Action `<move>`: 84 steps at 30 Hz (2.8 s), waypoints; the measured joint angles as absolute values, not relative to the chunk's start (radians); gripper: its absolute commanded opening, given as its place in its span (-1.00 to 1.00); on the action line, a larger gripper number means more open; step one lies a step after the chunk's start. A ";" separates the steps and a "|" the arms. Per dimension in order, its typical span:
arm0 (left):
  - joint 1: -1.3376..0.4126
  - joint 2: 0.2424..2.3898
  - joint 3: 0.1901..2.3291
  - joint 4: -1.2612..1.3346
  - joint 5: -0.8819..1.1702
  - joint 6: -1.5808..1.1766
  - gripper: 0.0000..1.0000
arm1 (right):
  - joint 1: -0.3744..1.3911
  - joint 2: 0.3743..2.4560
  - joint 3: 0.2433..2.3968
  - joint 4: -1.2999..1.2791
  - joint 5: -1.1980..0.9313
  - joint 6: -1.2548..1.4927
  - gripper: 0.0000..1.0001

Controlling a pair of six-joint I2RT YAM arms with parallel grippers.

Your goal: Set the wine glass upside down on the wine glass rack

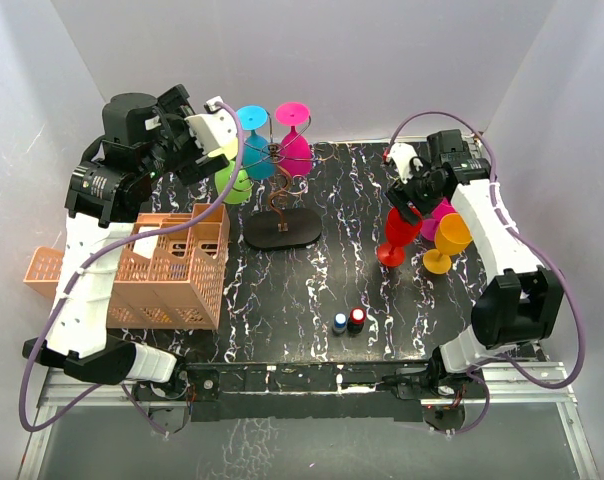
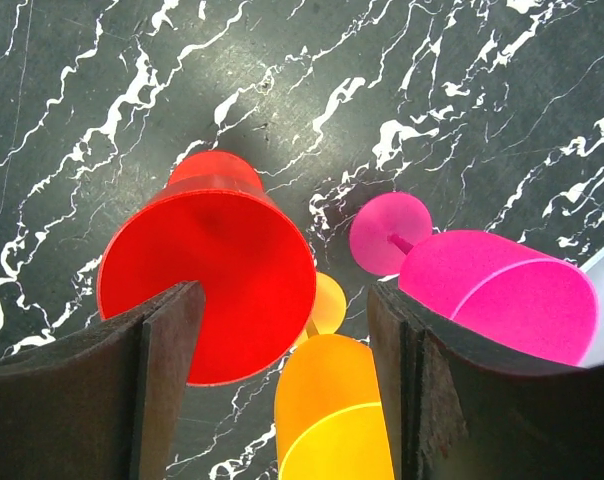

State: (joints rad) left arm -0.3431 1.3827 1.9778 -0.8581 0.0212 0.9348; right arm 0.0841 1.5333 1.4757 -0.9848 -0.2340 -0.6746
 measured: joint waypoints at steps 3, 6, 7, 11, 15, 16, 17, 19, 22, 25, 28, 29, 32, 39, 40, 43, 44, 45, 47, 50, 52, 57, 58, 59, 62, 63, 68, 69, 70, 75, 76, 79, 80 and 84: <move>-0.343 1.383 1.978 -0.851 0.018 0.931 0.94 | 0.084 1.552 1.476 -0.985 -0.234 -0.667 0.22; -0.343 1.383 1.978 -0.843 0.017 0.930 0.94 | 0.085 1.571 1.477 -0.985 -0.230 -0.655 0.04; -0.343 1.383 1.978 -0.843 0.017 0.930 0.94 | 0.085 1.579 1.478 -0.985 -0.229 -0.651 -0.02; -0.343 1.383 1.978 -0.842 0.017 0.929 0.94 | 0.085 1.620 1.497 -0.989 -0.222 -0.640 -0.32; -0.343 1.383 1.978 -0.842 0.018 0.927 0.94 | 0.085 1.648 1.511 -0.995 -0.218 -0.628 -0.57; -0.343 1.383 1.978 -0.841 0.018 0.926 0.94 | 0.085 1.649 1.512 -0.997 -0.218 -0.627 -0.64; -0.343 1.383 1.978 -0.841 0.018 0.926 0.94 | 0.085 1.651 1.515 -1.000 -0.218 -0.626 -0.72; -0.343 1.383 1.978 -0.841 0.017 0.923 0.94 | 0.085 1.654 1.519 -1.001 -0.217 -0.627 -0.83; -0.343 1.383 1.978 -0.835 0.015 0.913 0.94 | 0.085 1.656 1.533 -1.017 -0.223 -0.621 -0.85; -0.343 1.383 1.978 -0.810 0.007 0.887 0.94 | 0.086 1.657 1.562 -1.032 -0.238 -0.622 -0.85; -0.342 1.383 1.978 -0.770 -0.013 0.835 0.94 | 0.086 1.657 1.621 -1.046 -0.259 -0.622 -0.84; -0.342 1.383 1.978 -0.751 -0.020 0.806 0.94 | 0.086 1.657 1.640 -1.047 -0.263 -0.622 -0.85; -0.333 1.383 1.978 -0.696 -0.019 0.709 0.94 | 0.085 1.656 1.713 -1.044 -0.269 -0.622 -0.85; -0.315 1.385 1.977 -0.628 0.053 0.505 0.94 | 0.070 1.612 1.797 -0.940 -0.271 -0.597 -0.85; -0.312 1.386 1.977 -0.621 0.064 0.483 0.94 | 0.069 1.601 1.798 -0.919 -0.267 -0.586 -0.85; -0.309 1.401 1.991 -0.613 0.095 0.428 0.94 | 0.069 1.563 1.803 -0.830 -0.228 -0.527 -0.85; -0.308 1.409 1.999 -0.609 0.105 0.411 0.94 | 0.069 1.552 1.807 -0.796 -0.209 -0.505 -0.85; -0.308 1.416 2.004 -0.603 0.115 0.395 0.94 | 0.069 1.541 1.811 -0.765 -0.192 -0.482 -0.85; -0.308 1.426 2.005 -0.588 0.132 0.363 0.94 | 0.069 1.522 1.816 -0.704 -0.160 -0.435 -0.84; -0.306 1.435 2.005 -0.577 0.159 0.335 0.94 | 0.069 1.499 1.820 -0.632 -0.126 -0.356 -0.85; -0.305 1.439 2.004 -0.573 0.187 0.316 0.94 | 0.069 1.487 1.820 -0.591 -0.108 -0.289 -0.85; -0.303 1.452 1.995 -0.549 0.286 0.255 0.94 | 0.069 1.477 1.842 -0.532 -0.081 -0.137 -0.85; -0.303 1.456 1.992 -0.546 0.304 0.241 0.94 | 0.069 1.477 1.849 -0.521 -0.076 -0.101 -0.85; -0.303 1.460 1.989 -0.542 0.321 0.224 0.94 | 0.069 1.477 1.857 -0.513 -0.074 -0.073 -0.85; -0.303 1.477 1.982 -0.522 0.355 0.176 0.94 | 0.069 1.477 1.883 -0.496 -0.075 0.001 -0.85; -0.303 1.484 1.982 -0.516 0.365 0.155 0.93 | 0.069 1.477 1.893 -0.493 -0.080 0.021 -0.85; -0.303 1.526 1.982 -0.465 0.438 0.033 0.77 | 0.064 1.490 1.982 -0.485 -0.233 0.128 -0.85; -0.303 1.536 1.982 -0.449 0.456 0.002 0.76 | 0.064 1.493 1.995 -0.479 -0.282 0.144 -0.85; -0.303 1.545 1.982 -0.440 0.465 -0.019 0.75 | 0.064 1.495 2.004 -0.468 -0.328 0.162 -0.85; -0.303 1.596 1.982 -0.384 0.518 -0.138 0.75 | 0.075 1.505 2.008 -0.445 -0.476 0.218 -0.85; -0.303 1.605 1.982 -0.374 0.529 -0.160 0.76 | 0.079 1.509 2.007 -0.444 -0.500 0.224 -0.85; -0.310 1.628 1.982 -0.342 0.551 -0.221 0.78 | 0.086 1.512 1.995 -0.444 -0.557 0.236 -0.85; -0.312 1.634 1.982 -0.330 0.557 -0.241 0.79 | 0.088 1.512 1.988 -0.443 -0.578 0.238 -0.85; -0.324 1.655 1.983 -0.286 0.570 -0.318 0.73 | 0.096 1.512 1.966 -0.438 -0.645 0.241 -0.85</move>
State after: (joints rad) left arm -0.3237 1.6554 1.9827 -0.2863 0.5701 -0.3180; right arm 0.0956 1.5120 1.9663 -0.4377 -0.6449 0.2413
